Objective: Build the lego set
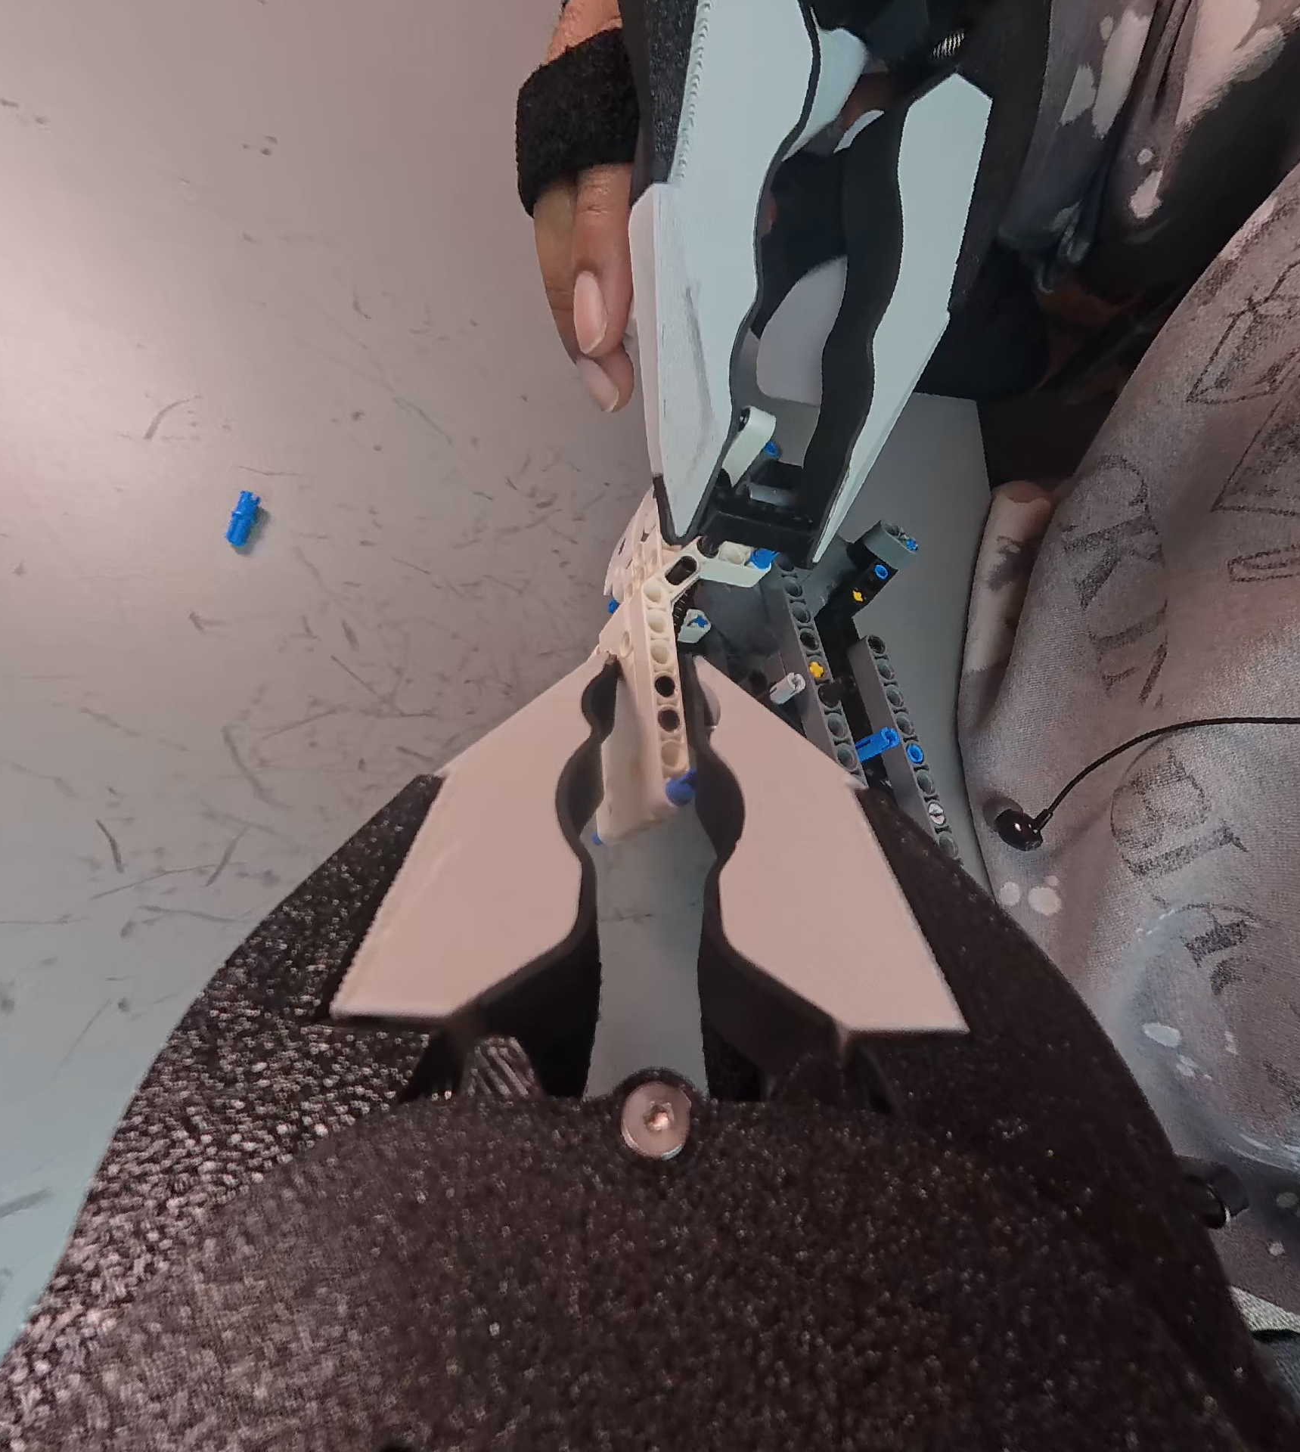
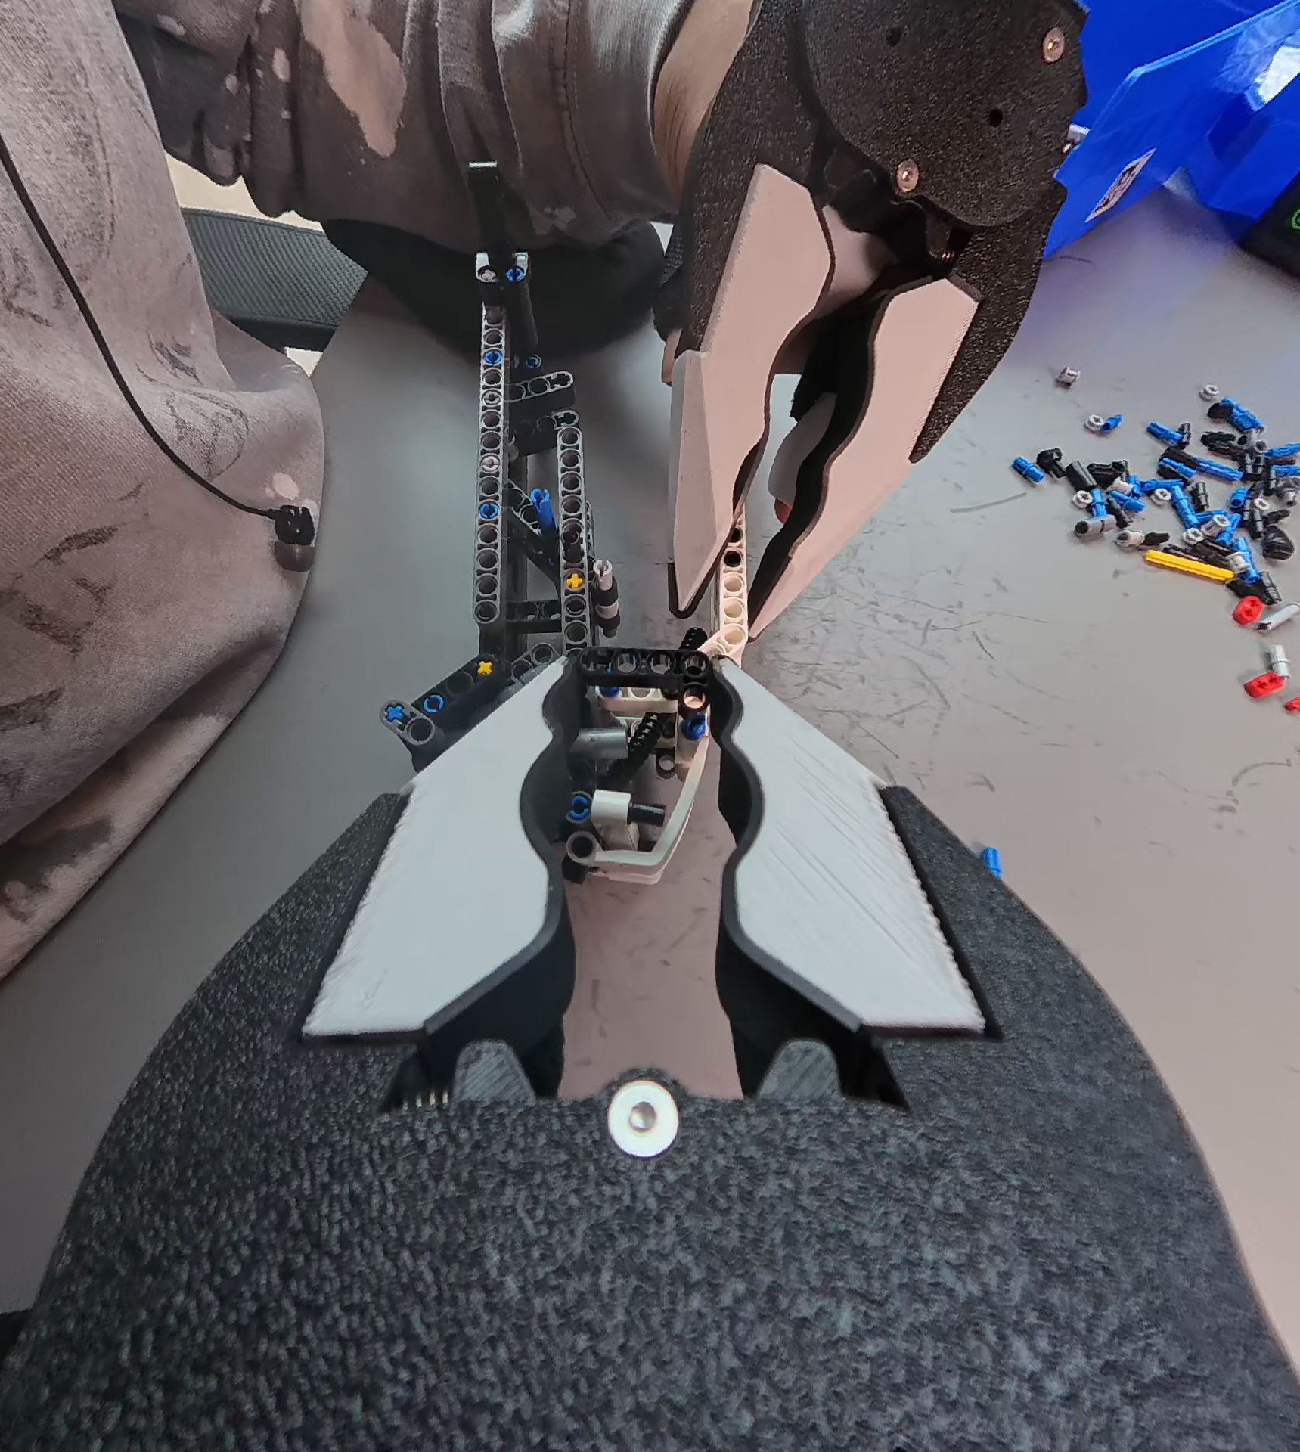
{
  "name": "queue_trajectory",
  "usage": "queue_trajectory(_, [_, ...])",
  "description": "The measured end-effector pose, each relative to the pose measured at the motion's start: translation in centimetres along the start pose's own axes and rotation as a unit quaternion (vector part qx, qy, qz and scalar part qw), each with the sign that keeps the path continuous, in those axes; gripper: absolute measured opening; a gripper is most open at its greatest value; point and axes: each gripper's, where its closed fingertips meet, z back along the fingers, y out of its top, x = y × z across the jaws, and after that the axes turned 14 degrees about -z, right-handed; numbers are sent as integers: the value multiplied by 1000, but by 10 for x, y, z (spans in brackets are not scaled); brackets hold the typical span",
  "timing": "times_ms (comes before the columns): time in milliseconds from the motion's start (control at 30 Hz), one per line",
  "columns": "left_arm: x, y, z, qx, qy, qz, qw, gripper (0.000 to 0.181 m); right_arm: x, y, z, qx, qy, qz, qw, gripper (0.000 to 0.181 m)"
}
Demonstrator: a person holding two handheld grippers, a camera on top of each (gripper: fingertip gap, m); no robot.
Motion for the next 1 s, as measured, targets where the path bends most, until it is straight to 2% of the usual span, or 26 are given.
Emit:
queue_trajectory(700, [-13,11,0,59,27,9,998,13,8,1,6,46,0,-30,999,32])
queue_trajectory(833, [-13,20,5,94,26,16,995,12,8,1,6,52,3,-31,998,32])
queue_trajectory(1000, [-22,28,14,136,44,26,989,20,7,1,7,60,5,-34,998,32])
